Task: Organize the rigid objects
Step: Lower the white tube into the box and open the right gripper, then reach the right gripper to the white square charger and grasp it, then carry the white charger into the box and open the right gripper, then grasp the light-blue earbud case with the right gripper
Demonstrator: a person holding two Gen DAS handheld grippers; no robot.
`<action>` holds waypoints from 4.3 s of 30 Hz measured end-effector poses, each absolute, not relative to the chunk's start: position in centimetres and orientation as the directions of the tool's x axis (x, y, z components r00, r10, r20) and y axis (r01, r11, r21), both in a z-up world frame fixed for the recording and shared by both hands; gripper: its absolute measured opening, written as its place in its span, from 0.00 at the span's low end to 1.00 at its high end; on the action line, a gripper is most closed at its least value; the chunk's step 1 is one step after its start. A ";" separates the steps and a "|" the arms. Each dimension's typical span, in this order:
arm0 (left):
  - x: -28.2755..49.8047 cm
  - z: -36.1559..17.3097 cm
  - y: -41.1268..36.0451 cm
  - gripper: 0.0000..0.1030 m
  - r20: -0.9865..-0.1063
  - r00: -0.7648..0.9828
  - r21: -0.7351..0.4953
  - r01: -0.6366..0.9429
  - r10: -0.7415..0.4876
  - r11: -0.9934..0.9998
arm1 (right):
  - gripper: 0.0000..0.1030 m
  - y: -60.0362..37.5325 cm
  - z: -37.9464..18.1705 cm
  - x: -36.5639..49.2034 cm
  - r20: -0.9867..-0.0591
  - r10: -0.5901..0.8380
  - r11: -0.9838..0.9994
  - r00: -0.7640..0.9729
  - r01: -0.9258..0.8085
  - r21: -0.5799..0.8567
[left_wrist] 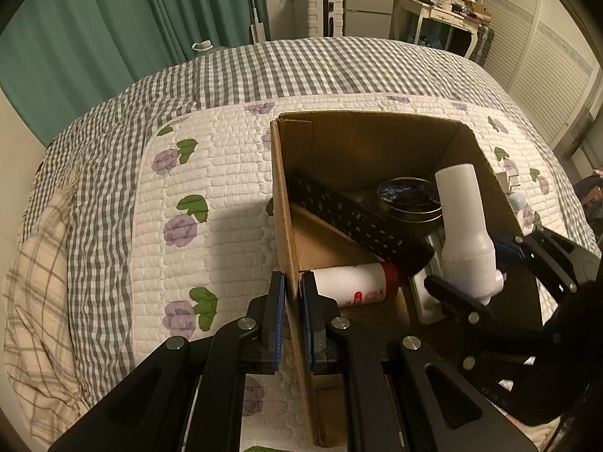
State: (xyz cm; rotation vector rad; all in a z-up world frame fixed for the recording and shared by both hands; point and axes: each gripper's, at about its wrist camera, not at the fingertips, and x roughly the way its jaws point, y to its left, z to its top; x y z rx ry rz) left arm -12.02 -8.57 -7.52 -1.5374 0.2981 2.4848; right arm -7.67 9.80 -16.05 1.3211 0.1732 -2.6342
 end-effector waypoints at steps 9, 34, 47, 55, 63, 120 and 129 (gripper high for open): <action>-12.2 -7.5 -8.6 0.08 -0.899 -0.434 0.063 -0.278 0.066 -0.959 | 0.77 11.8 -13.6 -6.1 -0.767 -0.144 -0.984 -0.625 0.175 0.042; -12.1 -7.5 -8.3 0.08 -0.905 -0.422 0.074 -0.265 0.046 -0.962 | 0.79 32.7 -20.3 -3.6 -0.861 0.043 -0.931 -0.507 -0.332 0.149; -12.2 -7.6 -8.4 0.08 -0.906 -0.422 0.077 -0.263 0.042 -0.962 | 0.79 32.0 -22.6 -6.3 -0.862 -0.036 -0.921 -0.506 -0.318 0.225; -12.2 -7.5 -8.3 0.08 -0.906 -0.421 0.079 -0.266 0.043 -0.961 | 0.72 31.8 -23.2 -6.6 -0.865 -0.032 -0.922 -0.501 -0.319 0.219; -12.2 -7.5 -8.3 0.08 -0.906 -0.422 0.081 -0.266 0.040 -0.961 | 0.62 31.9 -23.2 -6.5 -0.872 -0.021 -0.937 -0.488 -0.296 0.188; -11.7 -7.4 -8.8 0.08 -0.909 -0.406 0.040 -0.313 0.096 -0.949 | 0.71 8.5 -16.3 -6.6 -0.823 -0.134 -0.965 -0.552 0.260 -0.018; -11.8 -7.2 -8.7 0.08 -0.911 -0.402 0.034 -0.303 0.095 -0.953 | 0.84 11.9 -12.1 -4.0 -0.766 -0.129 -0.977 -0.630 0.212 -0.010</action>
